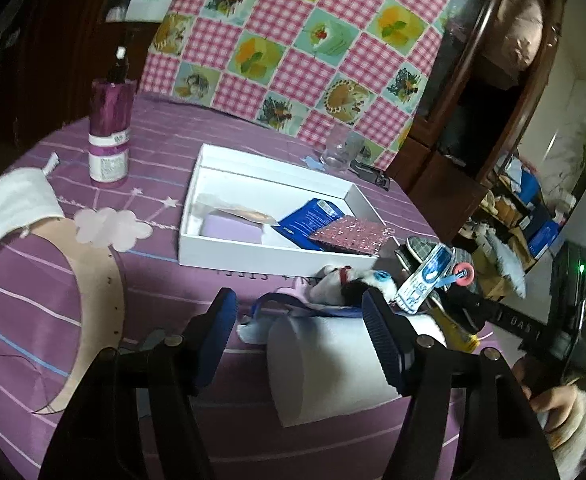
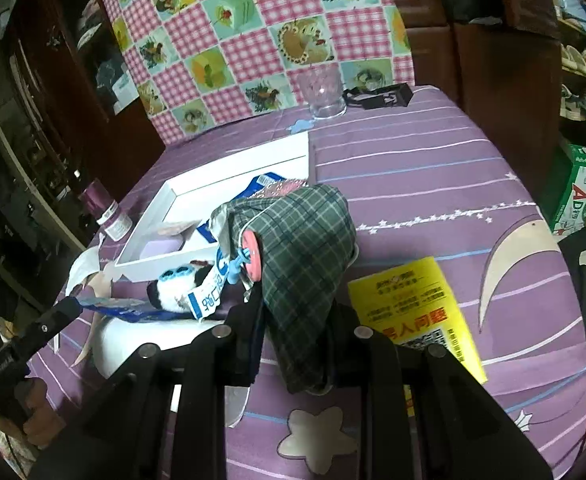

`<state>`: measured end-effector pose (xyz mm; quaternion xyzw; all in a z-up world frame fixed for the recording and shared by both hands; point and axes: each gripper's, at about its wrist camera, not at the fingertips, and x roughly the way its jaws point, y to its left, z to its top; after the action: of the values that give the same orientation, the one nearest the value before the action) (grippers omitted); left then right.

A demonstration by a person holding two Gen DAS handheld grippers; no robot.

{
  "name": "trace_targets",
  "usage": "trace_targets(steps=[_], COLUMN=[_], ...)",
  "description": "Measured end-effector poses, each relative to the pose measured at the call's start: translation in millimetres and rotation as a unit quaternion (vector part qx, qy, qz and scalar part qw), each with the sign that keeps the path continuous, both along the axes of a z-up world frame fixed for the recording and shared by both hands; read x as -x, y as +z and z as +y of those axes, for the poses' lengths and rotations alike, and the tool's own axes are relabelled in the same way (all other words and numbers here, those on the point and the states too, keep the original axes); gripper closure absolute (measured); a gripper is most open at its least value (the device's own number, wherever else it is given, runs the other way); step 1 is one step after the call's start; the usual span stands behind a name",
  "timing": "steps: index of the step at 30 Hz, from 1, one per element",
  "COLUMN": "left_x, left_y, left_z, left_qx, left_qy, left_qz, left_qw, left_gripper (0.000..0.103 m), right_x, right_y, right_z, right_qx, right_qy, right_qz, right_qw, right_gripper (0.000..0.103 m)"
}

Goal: Organize soft objects

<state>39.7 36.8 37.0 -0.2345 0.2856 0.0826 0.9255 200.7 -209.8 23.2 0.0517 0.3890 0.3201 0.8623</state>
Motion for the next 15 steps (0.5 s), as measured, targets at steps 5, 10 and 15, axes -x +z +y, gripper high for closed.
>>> trace_targets(steps=[5, 10, 15], left_x=[-22, -38, -52], left_y=[-2, -11, -24], left_z=[10, 27, 37], left_qx=[0.045, 0.114, 0.176], left_qy=[0.025, 0.044, 0.040], left_qz=[0.060, 0.117, 0.137], left_qw=[0.9969, 0.9856, 0.9739], left_gripper=[0.038, 0.066, 0.071], right_x=[-1, -1, -2], right_y=[0, 1, -3], right_z=[-3, -2, -1], right_qx=[-0.005, -0.004, 0.001], right_qy=[-0.006, -0.005, -0.003], right_qz=[0.005, 0.005, 0.011], right_qw=[1.000, 1.000, 1.000], right_gripper=[0.077, 0.077, 0.077])
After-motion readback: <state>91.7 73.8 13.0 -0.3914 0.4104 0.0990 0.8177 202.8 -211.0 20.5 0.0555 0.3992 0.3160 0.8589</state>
